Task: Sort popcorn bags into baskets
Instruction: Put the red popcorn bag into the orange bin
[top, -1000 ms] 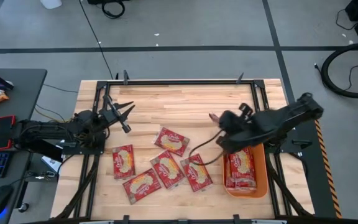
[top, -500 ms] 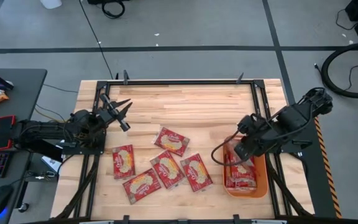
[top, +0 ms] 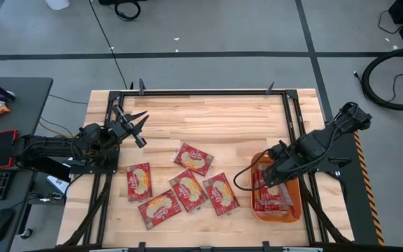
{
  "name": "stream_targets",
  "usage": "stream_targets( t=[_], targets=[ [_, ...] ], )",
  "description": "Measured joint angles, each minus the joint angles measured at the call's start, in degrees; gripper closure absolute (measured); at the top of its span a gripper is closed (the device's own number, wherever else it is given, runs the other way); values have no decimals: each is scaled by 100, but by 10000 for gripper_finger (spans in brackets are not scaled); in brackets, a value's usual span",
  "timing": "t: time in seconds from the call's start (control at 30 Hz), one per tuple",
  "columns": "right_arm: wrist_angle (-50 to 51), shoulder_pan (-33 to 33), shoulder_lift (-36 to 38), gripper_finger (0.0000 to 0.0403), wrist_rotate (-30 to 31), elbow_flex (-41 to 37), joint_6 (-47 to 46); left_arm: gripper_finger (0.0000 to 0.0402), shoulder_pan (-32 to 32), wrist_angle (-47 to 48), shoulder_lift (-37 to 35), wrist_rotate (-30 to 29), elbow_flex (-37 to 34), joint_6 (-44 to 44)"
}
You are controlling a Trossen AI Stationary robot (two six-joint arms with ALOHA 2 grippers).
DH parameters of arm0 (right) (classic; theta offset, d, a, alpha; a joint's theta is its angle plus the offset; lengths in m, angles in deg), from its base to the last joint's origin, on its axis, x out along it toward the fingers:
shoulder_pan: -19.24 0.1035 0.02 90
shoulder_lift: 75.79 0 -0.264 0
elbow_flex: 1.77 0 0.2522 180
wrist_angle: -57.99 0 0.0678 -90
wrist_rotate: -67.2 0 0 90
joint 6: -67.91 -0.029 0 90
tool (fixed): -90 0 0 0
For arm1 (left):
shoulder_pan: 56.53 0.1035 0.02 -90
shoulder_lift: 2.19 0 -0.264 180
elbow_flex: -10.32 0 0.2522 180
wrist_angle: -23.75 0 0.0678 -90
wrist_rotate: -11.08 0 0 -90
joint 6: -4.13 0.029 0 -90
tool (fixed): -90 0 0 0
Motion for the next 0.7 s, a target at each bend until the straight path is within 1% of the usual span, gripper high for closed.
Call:
stream_targets(
  t=[0.23,0.47,0.6,0.7],
  targets=[
    [-110,-128,19,400,-371,-647,-640,334,0,0,0,1,0,-6],
    [-127,-327,-7,395,-379,-1232,-705,334,0,2,0,1,0,-11],
    [-162,-468,-7,392,-113,-1453,-564,334,0,2,-1,1,0,-11],
    [-465,-595,-7,383,273,-1516,-351,334,1,2,-1,1,0,-9]
  ],
)
